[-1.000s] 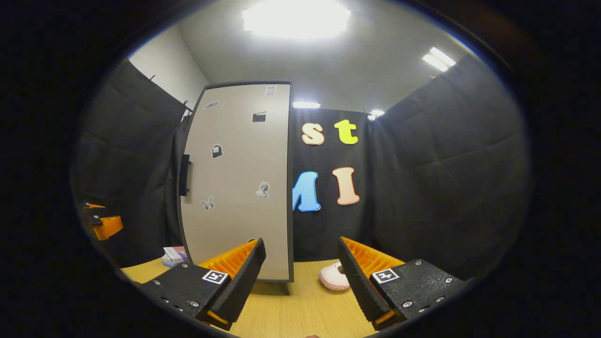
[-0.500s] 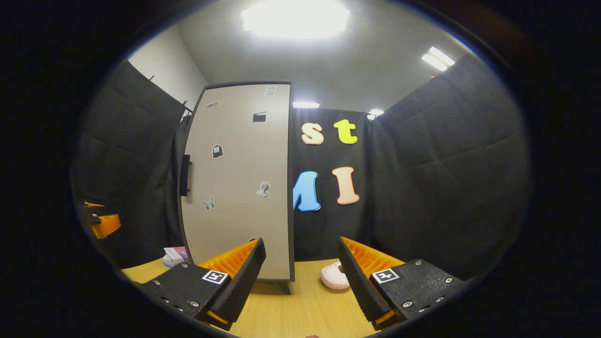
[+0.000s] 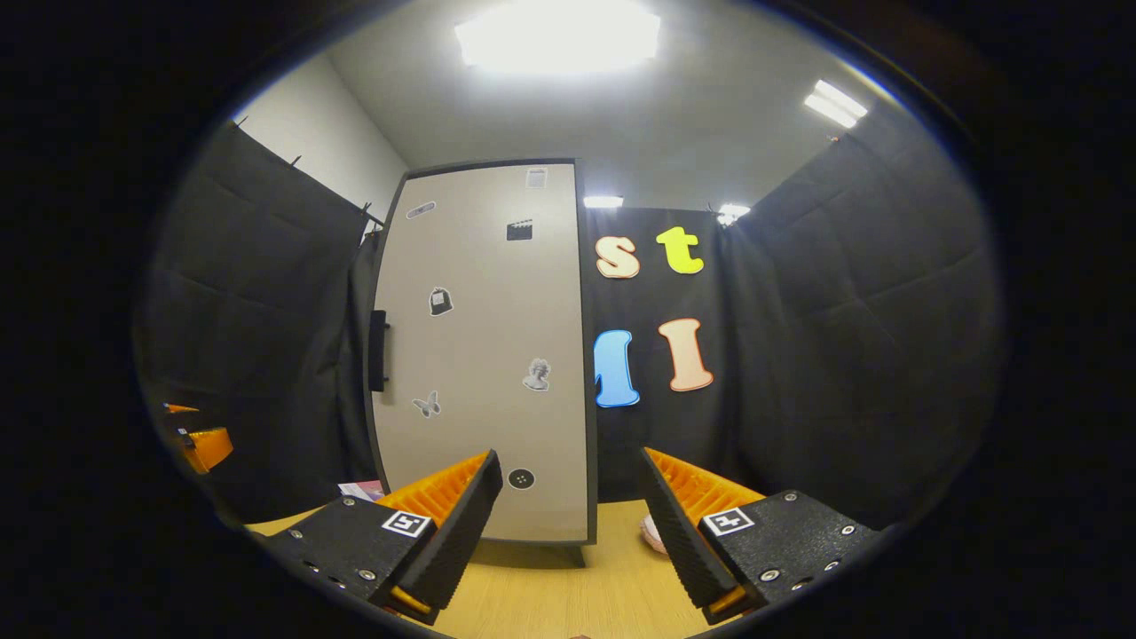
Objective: Open the cabinet door with the right hand, grasp the bottle in the cabinet with the left hand and place it on the coaster, then close the cabinet door with the right hand.
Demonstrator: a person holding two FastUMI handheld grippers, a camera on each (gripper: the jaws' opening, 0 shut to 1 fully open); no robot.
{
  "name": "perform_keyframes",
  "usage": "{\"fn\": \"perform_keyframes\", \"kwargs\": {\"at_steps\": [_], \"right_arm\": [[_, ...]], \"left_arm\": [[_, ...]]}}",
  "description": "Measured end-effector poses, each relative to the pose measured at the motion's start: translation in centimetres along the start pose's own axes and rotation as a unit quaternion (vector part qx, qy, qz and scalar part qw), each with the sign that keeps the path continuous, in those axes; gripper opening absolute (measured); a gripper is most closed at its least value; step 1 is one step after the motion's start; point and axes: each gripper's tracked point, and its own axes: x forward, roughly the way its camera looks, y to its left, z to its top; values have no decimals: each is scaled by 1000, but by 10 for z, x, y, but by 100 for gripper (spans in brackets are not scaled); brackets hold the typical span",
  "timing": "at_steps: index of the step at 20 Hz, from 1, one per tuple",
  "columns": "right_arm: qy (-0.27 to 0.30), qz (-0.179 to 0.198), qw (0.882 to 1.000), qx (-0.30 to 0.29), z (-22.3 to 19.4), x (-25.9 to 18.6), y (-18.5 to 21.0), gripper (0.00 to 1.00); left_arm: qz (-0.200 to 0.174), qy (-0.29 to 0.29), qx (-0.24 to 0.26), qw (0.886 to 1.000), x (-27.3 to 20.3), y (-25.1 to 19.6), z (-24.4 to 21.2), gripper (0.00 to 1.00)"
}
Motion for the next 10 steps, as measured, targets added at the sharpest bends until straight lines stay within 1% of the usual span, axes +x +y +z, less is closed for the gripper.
{"fn": "perform_keyframes", "kwargs": {"at_steps": [6, 10], "right_arm": [[-18, 43, 999, 10, 20, 28, 46, 95], [-27, 64, 997, 17, 30, 47, 75, 95]], "left_arm": [[48, 3, 14, 999, -22, 49, 1, 89], [80, 6, 20, 997, -39, 81, -2, 88]]}}
